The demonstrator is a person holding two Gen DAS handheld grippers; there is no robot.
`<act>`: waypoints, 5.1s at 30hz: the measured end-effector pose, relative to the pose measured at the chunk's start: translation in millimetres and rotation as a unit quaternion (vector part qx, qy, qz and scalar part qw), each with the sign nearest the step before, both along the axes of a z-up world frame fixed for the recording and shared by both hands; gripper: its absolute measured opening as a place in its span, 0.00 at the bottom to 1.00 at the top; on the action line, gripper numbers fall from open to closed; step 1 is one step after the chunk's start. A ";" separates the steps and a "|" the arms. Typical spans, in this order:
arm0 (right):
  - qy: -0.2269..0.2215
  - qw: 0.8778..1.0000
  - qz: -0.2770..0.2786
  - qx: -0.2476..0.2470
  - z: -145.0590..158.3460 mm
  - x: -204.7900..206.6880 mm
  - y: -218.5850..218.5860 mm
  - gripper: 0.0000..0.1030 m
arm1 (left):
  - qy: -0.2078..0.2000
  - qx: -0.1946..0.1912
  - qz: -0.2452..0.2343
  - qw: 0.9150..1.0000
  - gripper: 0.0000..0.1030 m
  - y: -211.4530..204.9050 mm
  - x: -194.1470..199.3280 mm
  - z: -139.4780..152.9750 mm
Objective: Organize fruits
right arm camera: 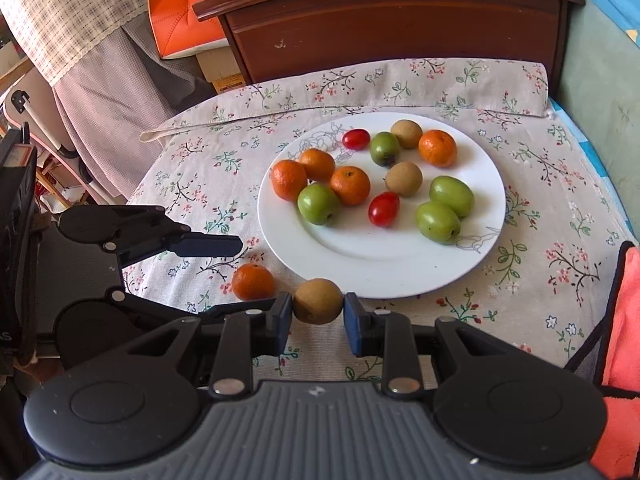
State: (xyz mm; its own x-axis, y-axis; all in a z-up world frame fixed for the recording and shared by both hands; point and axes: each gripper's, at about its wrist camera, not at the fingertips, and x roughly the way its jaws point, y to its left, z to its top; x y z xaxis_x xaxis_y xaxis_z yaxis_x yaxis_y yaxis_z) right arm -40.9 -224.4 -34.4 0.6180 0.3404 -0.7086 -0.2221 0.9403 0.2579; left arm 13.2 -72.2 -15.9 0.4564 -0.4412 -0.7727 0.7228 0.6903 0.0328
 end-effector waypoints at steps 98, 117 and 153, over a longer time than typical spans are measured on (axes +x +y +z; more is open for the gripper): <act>-0.113 0.978 -0.148 -0.093 49.7 -54.0 -17.0 0.96 | -0.035 -0.005 0.139 0.990 0.94 -6.1 -20.6 51.9; -0.054 0.979 -0.158 -0.121 41.0 -94.1 -23.9 0.98 | -0.031 0.011 0.161 0.986 0.94 13.5 -36.5 63.0; -0.004 0.981 -0.170 -0.099 12.7 -11.3 -7.2 0.99 | 0.007 0.026 0.230 0.973 0.94 14.8 -2.8 39.1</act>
